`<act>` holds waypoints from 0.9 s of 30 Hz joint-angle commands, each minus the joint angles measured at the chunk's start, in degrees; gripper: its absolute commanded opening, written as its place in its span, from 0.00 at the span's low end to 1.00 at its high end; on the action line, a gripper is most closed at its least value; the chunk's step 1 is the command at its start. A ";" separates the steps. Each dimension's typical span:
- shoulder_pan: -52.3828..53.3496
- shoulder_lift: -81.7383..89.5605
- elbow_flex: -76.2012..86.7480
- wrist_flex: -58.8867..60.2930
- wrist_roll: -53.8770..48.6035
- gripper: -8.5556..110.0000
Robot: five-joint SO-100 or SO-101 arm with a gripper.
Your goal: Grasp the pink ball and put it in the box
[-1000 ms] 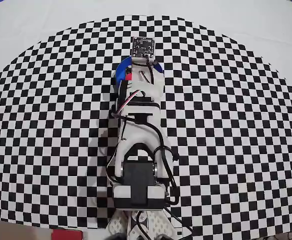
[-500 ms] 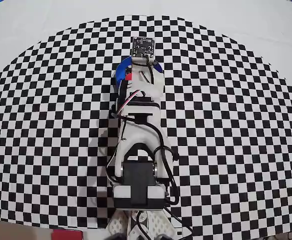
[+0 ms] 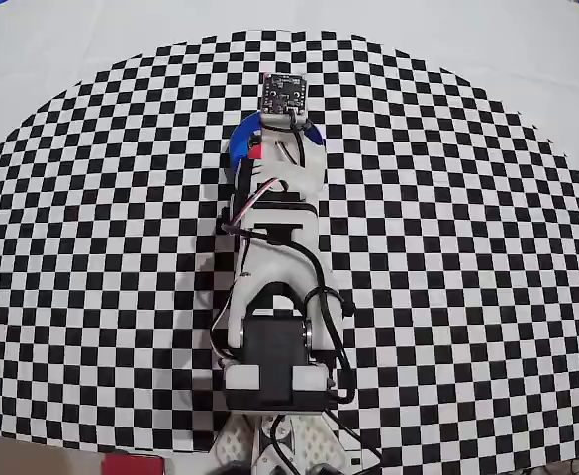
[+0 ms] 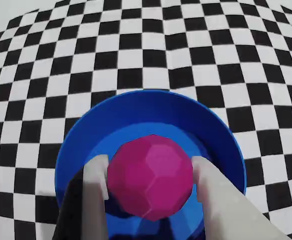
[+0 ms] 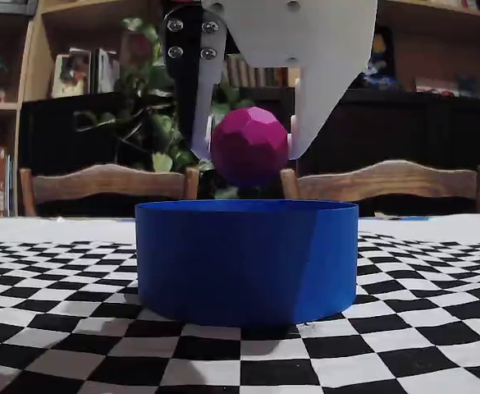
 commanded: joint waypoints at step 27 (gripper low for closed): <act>-0.09 0.35 -0.79 -1.32 0.35 0.33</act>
